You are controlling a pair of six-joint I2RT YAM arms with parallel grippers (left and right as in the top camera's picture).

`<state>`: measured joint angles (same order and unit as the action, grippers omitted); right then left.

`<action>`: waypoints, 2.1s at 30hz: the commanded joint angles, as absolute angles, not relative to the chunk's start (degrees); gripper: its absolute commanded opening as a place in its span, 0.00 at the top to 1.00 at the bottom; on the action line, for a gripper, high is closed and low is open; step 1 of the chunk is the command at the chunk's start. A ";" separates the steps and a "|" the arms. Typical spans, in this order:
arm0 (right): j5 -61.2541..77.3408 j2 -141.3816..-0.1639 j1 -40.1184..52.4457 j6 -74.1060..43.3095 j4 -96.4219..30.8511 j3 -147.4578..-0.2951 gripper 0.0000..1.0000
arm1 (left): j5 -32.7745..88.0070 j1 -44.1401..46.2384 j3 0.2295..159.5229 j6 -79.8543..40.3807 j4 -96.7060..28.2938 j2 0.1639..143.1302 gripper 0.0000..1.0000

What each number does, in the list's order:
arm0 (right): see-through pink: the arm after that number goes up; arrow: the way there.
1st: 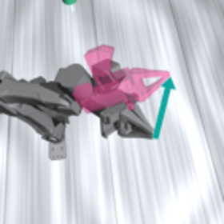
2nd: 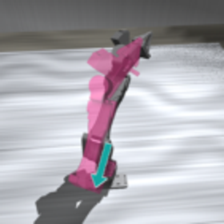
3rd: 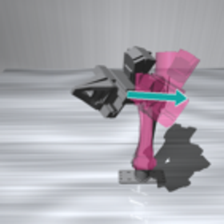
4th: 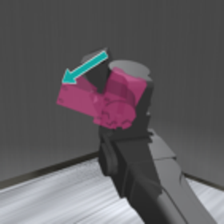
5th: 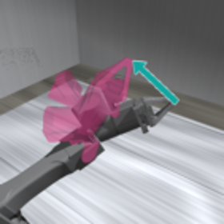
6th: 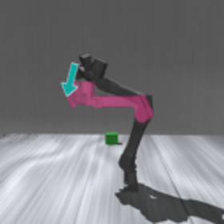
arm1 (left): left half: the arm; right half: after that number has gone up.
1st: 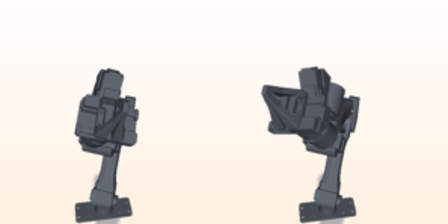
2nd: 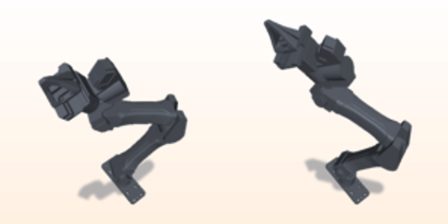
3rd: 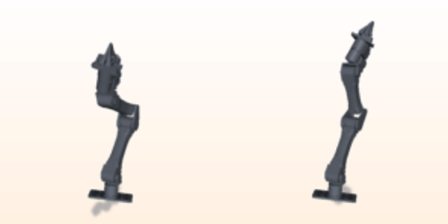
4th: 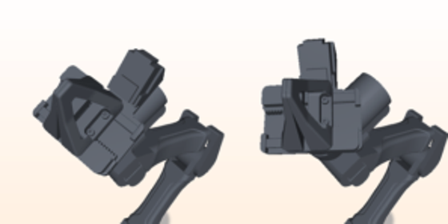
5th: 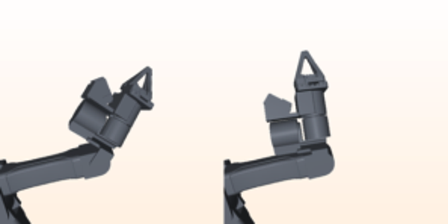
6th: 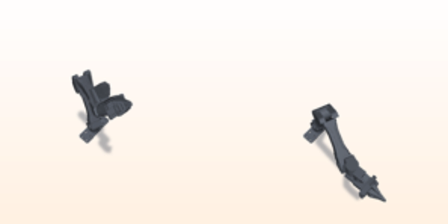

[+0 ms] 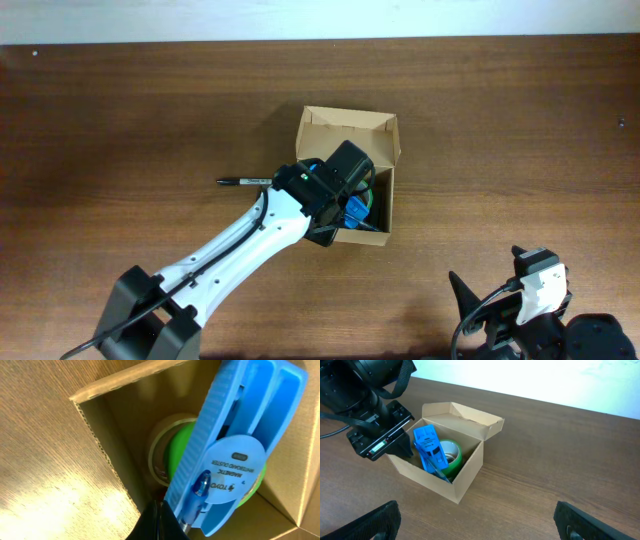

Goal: Pack container
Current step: 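Lower the pen beside the blue duster and open the left gripper, then move the left gripper to the black Sharpie marker and grasp it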

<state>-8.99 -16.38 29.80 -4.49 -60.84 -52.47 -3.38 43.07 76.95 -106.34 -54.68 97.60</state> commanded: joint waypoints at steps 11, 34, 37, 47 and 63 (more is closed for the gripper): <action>-9.72 -16.21 29.50 -4.97 -60.66 -52.38 0.01 | -8.93 42.30 79.72 -98.30 -53.01 93.89 0.53; -9.69 -16.21 29.50 -4.97 -60.66 -52.38 0.01 | -12.67 16.12 80.05 -95.00 -59.64 98.54 0.24; -9.69 -16.21 29.50 -4.97 -60.64 -52.38 0.01 | -11.03 15.20 80.73 -95.26 -59.70 102.94 0.26; -9.72 -16.21 29.50 -4.97 -60.64 -52.38 0.01 | -7.11 14.50 88.03 -94.04 -62.92 115.46 0.38; -9.69 -16.21 29.50 -4.97 -60.66 -52.38 0.01 | -3.62 13.21 91.68 -94.72 -61.93 123.61 0.47</action>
